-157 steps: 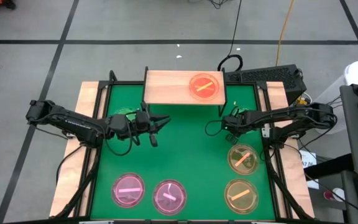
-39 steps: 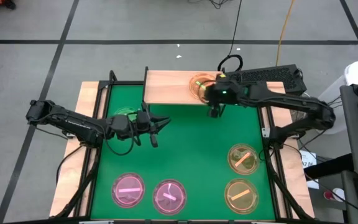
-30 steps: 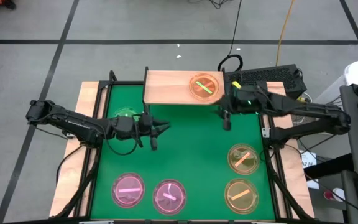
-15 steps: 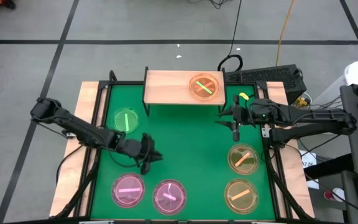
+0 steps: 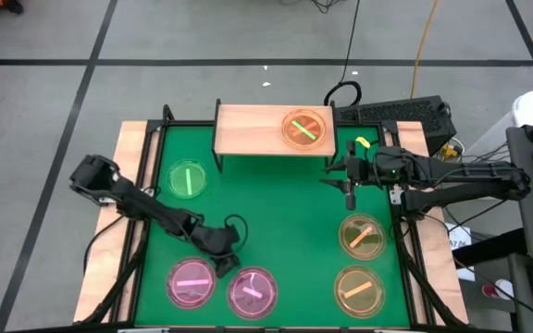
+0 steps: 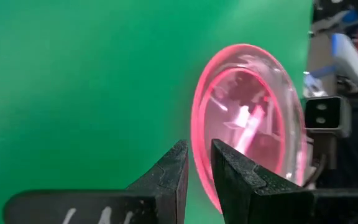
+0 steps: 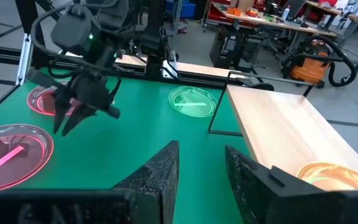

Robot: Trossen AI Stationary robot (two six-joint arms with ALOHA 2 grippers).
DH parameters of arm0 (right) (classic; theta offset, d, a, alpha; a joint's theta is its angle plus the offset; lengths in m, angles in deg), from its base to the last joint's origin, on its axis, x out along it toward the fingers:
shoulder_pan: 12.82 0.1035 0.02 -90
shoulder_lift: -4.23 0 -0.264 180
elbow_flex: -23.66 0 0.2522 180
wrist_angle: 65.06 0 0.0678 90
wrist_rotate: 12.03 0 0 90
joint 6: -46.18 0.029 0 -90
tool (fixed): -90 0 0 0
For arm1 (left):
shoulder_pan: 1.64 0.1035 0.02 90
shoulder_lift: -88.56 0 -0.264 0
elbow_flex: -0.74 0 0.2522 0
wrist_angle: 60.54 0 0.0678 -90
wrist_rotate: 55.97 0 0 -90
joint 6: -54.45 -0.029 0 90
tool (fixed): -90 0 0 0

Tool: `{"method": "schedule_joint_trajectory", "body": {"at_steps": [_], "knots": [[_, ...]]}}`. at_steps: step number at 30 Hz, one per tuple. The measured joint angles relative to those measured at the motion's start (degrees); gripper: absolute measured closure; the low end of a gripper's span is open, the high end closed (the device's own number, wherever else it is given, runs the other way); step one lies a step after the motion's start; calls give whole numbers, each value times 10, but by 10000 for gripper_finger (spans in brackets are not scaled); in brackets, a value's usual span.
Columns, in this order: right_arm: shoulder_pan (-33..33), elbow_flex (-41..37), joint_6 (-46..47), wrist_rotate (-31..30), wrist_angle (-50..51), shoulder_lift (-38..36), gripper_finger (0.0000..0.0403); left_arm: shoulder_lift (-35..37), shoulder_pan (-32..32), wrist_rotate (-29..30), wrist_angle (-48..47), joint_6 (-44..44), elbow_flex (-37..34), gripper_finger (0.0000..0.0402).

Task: Place and stack plates onto a shelf
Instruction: Stack the pink plate on top of the green plates on the shelf

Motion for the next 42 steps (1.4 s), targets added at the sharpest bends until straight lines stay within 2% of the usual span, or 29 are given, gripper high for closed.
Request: {"method": "schedule_joint_trajectory", "body": {"at_steps": [4,36,42], "knots": [[0,0,0,0,0,0,289,-27,0,-11,40,2,0,327],[0,0,0,0,1,0,289,-32,-4,-1,18,31,10,327],[0,0,0,0,1,0,289,-71,-7,-8,16,28,30,327]]}}
